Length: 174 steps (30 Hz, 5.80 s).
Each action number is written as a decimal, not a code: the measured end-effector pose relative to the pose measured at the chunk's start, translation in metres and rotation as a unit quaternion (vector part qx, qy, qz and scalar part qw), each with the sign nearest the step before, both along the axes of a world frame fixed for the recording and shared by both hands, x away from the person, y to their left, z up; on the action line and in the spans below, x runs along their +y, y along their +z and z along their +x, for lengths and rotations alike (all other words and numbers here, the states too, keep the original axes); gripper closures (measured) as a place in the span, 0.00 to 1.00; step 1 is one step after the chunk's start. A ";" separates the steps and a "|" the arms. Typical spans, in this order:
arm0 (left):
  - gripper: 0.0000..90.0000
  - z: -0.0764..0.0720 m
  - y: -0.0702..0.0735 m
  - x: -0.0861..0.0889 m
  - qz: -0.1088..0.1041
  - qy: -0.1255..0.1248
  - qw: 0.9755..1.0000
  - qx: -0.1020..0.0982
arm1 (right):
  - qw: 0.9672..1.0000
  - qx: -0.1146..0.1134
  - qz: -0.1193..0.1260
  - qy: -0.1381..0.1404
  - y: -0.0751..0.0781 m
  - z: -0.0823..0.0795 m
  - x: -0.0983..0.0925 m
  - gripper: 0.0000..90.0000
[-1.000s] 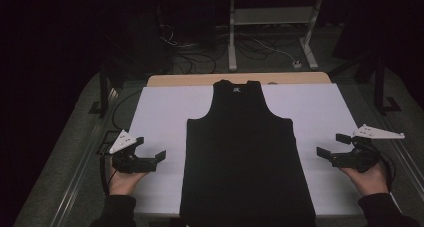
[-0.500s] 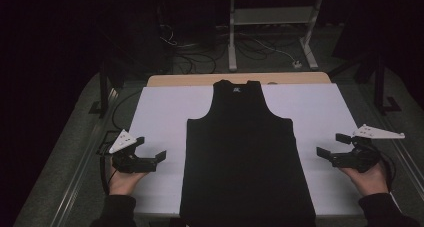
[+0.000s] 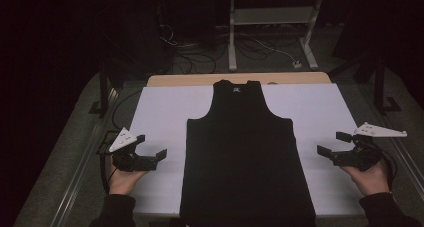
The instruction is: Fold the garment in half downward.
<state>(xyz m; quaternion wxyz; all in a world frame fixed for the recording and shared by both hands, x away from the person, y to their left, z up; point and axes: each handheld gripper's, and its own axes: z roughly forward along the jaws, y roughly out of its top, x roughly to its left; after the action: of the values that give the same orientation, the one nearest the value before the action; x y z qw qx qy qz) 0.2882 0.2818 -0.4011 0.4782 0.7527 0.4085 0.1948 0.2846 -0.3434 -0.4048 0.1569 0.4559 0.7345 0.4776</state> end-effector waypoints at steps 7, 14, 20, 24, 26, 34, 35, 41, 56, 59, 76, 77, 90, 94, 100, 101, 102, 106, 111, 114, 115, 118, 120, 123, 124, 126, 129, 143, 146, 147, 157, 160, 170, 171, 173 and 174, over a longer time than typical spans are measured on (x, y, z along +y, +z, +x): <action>0.00 0.001 0.004 -0.001 0.000 -0.003 1.000 -0.006 | 1.000 0.002 -0.001 0.002 0.006 0.002 0.001 0.00; 0.00 0.007 0.008 -0.002 0.022 -0.003 1.000 0.013 | 1.000 0.004 -0.010 0.008 0.014 0.006 0.000 0.00; 0.00 0.012 0.011 -0.002 0.024 -0.006 0.999 0.024 | 1.000 0.011 -0.013 0.010 0.015 0.010 0.000 0.00; 0.00 0.014 0.015 -0.004 0.026 -0.010 0.999 0.020 | 1.000 0.011 -0.016 0.012 0.018 0.013 0.000 0.00; 0.00 0.015 0.017 -0.004 0.028 -0.012 0.999 0.017 | 1.000 0.011 -0.017 0.012 0.019 0.014 0.000 0.00; 0.00 0.024 0.020 -0.002 0.026 -0.024 0.999 0.029 | 0.999 0.019 -0.019 0.019 0.023 0.023 0.001 0.00; 0.00 0.026 0.021 -0.003 0.028 -0.024 0.999 0.032 | 0.999 0.018 -0.020 0.021 0.023 0.025 0.002 0.00; 0.00 0.035 0.021 -0.008 0.038 -0.031 0.998 0.038 | 0.999 0.031 -0.023 0.027 0.021 0.031 0.004 0.00; 0.00 0.054 0.024 -0.012 0.054 -0.038 0.996 0.052 | 0.998 0.037 -0.038 0.042 0.028 0.048 0.012 0.00; 0.00 0.057 0.025 -0.012 0.048 -0.040 0.997 0.052 | 0.998 0.037 -0.040 0.045 0.030 0.051 0.013 0.00; 0.00 0.077 0.039 -0.024 0.063 -0.064 0.994 0.064 | 0.997 0.046 -0.040 0.058 0.040 0.072 0.017 0.00; 0.00 0.077 0.039 -0.024 0.063 -0.064 0.994 0.064 | 0.997 0.046 -0.040 0.058 0.040 0.072 0.017 0.00; 0.00 0.095 0.046 -0.035 0.080 -0.083 0.990 0.076 | 0.996 0.051 -0.048 0.061 0.053 0.091 0.019 0.00; 0.00 0.101 0.050 -0.037 0.084 -0.084 0.990 0.077 | 0.995 0.053 -0.049 0.063 0.054 0.097 0.021 0.00; 0.00 0.112 0.050 -0.038 0.084 -0.080 0.990 0.078 | 0.995 0.062 -0.054 0.062 0.052 0.105 0.025 0.00; 0.00 0.112 0.050 -0.038 0.084 -0.080 0.990 0.078 | 0.995 0.064 -0.054 0.063 0.051 0.107 0.026 0.00; 0.00 0.113 0.049 -0.037 0.083 -0.081 0.990 0.078 | 0.994 0.066 -0.054 0.063 0.051 0.108 0.027 0.00; 0.00 0.120 0.044 -0.038 0.079 -0.082 0.990 0.085 | 0.994 0.070 -0.058 0.066 0.049 0.115 0.032 0.00; 0.00 0.127 0.043 -0.041 0.080 -0.086 0.989 0.089 | 0.993 0.077 -0.062 0.068 0.047 0.121 0.036 0.00; 0.00 0.131 0.043 -0.043 0.079 -0.088 0.989 0.092 | 0.993 0.079 -0.062 0.068 0.046 0.124 0.037 0.00; 0.00 0.134 0.043 -0.044 0.081 -0.089 0.988 0.095 | 0.992 0.081 -0.063 0.069 0.046 0.125 0.037 0.00; 0.00 0.136 0.041 -0.045 0.081 -0.090 0.988 0.098 | 0.992 0.082 -0.065 0.070 0.046 0.127 0.038 0.00; 0.00 0.140 0.040 -0.045 0.081 -0.090 0.987 0.101 | 0.992 0.082 -0.064 0.070 0.047 0.129 0.039 0.00; 0.00 0.144 0.037 -0.046 0.077 -0.089 0.988 0.102 | 0.993 0.083 -0.060 0.066 0.046 0.133 0.038 0.00; 0.00 0.145 0.036 -0.047 0.072 -0.086 0.988 0.102 | 0.993 0.083 -0.060 0.066 0.046 0.133 0.038 0.00; 0.00 0.148 0.033 -0.048 0.069 -0.086 0.989 0.103 | 0.993 0.085 -0.060 0.065 0.043 0.135 0.036 0.00; 0.00 0.150 0.030 -0.049 0.073 -0.089 0.988 0.104 | 0.992 0.086 -0.061 0.064 0.040 0.138 0.035 0.00; 0.00 0.159 0.011 -0.060 0.080 -0.096 0.985 0.121 | 0.992 0.092 -0.055 0.061 0.024 0.150 0.034 0.00; 0.00 0.160 0.008 -0.063 0.080 -0.101 0.984 0.122 | 0.992 0.098 -0.058 0.063 0.018 0.153 0.037 0.00; 0.00 0.161 0.006 -0.064 0.080 -0.102 0.984 0.124 | 0.991 0.100 -0.058 0.062 0.016 0.154 0.037 0.00; 0.00 0.168 -0.009 -0.066 0.069 -0.103 0.983 0.135 | 0.990 0.109 -0.061 0.071 0.005 0.158 0.044 0.00; 0.00 0.170 -0.014 -0.068 0.070 -0.101 0.982 0.140 | 0.989 0.114 -0.065 0.073 0.001 0.159 0.045 0.00; 0.00 0.172 -0.019 -0.069 0.076 -0.103 0.981 0.148 | 0.987 0.122 -0.069 0.076 -0.008 0.164 0.048 0.00; 0.00 0.172 -0.019 -0.069 0.078 -0.103 0.980 0.149 | 0.987 0.123 -0.068 0.076 -0.008 0.165 0.048 0.00; 0.00 0.172 -0.020 -0.069 0.078 -0.105 0.980 0.151 | 0.987 0.125 -0.068 0.076 -0.010 0.166 0.048 0.00; 0.00 0.172 -0.021 -0.070 0.075 -0.104 0.980 0.153 | 0.987 0.126 -0.067 0.075 -0.011 0.167 0.048 0.00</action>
<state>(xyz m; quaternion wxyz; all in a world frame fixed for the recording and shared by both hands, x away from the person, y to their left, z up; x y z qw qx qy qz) 0.4604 0.2121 -0.4221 0.3699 0.8457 0.3804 0.0567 0.4512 -0.2954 -0.4156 0.0574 0.4442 0.8110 0.3763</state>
